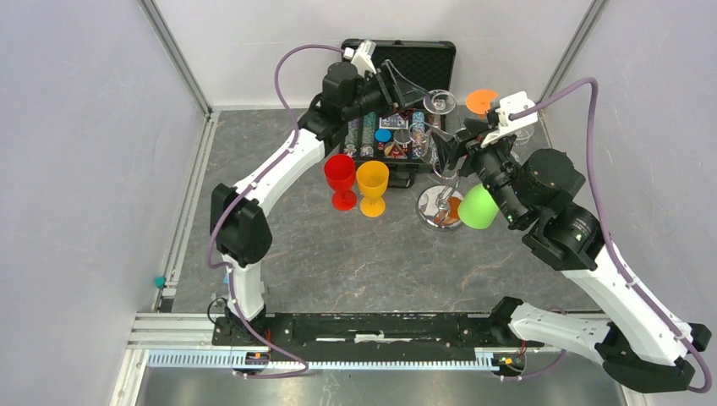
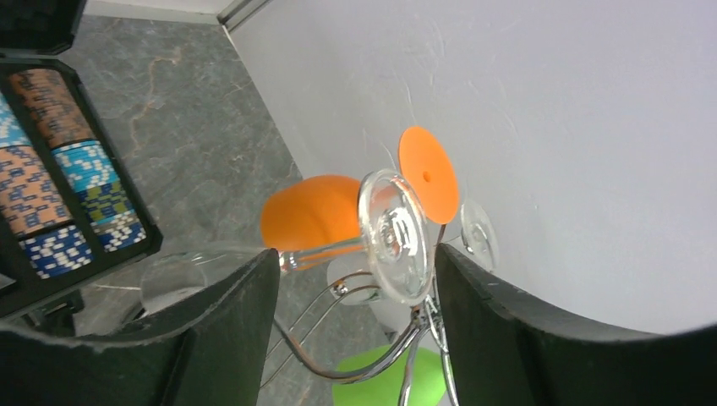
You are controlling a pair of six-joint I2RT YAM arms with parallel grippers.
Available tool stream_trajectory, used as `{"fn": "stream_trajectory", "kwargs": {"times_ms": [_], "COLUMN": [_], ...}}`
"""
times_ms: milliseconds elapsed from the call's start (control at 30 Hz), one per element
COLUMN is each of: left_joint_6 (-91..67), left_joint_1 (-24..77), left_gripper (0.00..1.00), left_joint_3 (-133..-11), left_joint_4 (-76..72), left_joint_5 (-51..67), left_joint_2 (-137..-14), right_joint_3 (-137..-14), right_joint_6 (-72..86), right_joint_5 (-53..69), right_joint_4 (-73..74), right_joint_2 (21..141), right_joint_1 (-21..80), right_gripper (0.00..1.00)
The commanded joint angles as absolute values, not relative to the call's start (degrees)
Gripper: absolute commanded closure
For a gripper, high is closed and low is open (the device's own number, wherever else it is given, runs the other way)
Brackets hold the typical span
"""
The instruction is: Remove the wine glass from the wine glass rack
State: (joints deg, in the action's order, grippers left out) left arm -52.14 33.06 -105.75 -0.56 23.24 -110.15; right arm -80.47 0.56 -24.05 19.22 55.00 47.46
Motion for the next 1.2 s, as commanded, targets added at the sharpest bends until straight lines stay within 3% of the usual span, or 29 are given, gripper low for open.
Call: {"fn": "stream_trajectory", "kwargs": {"times_ms": [0, 133, 233, 467, 600, 900, 1167], "left_joint_6": [-55.6, -56.1, -56.8, -58.1, -60.5, -65.1, -60.2], "left_joint_1": [34.2, 34.6, 34.7, 34.9, 34.8, 34.8, 35.1], "left_gripper": [0.32, 0.51, 0.59, 0.60, 0.67, 0.61, 0.80], "left_joint_3": [-112.3, -117.5, -119.4, -119.4, -119.5, -118.9, -114.7], "left_joint_4": [-1.9, 7.7, 9.4, 10.4, 9.0, 3.8, 3.0], "left_joint_5": [24.8, 20.8, 20.6, 22.1, 25.5, 30.2, 27.5], "left_joint_2": [-112.7, -115.4, -116.5, -116.9, -117.4, -118.1, -114.4], "right_joint_3": [-79.0, -78.2, -78.0, -77.4, -77.0, -76.5, -75.6], "right_joint_6": [1.7, 1.9, 2.0, 2.1, 2.5, 3.6, 3.8], "right_joint_5": [-26.0, -26.8, -27.0, -27.9, -28.0, -27.9, -28.0], "right_joint_4": [16.7, 16.4, 16.1, 15.4, 15.1, 15.1, 15.4], "right_joint_2": [53.9, 53.4, 53.1, 52.3, 52.2, 52.5, 52.8], "right_joint_1": [47.3, 47.3, 47.3, 47.3, 47.2, 47.3, 47.3], "right_gripper": [0.32, 0.32, 0.32, 0.32, 0.32, 0.32, 0.32]}}
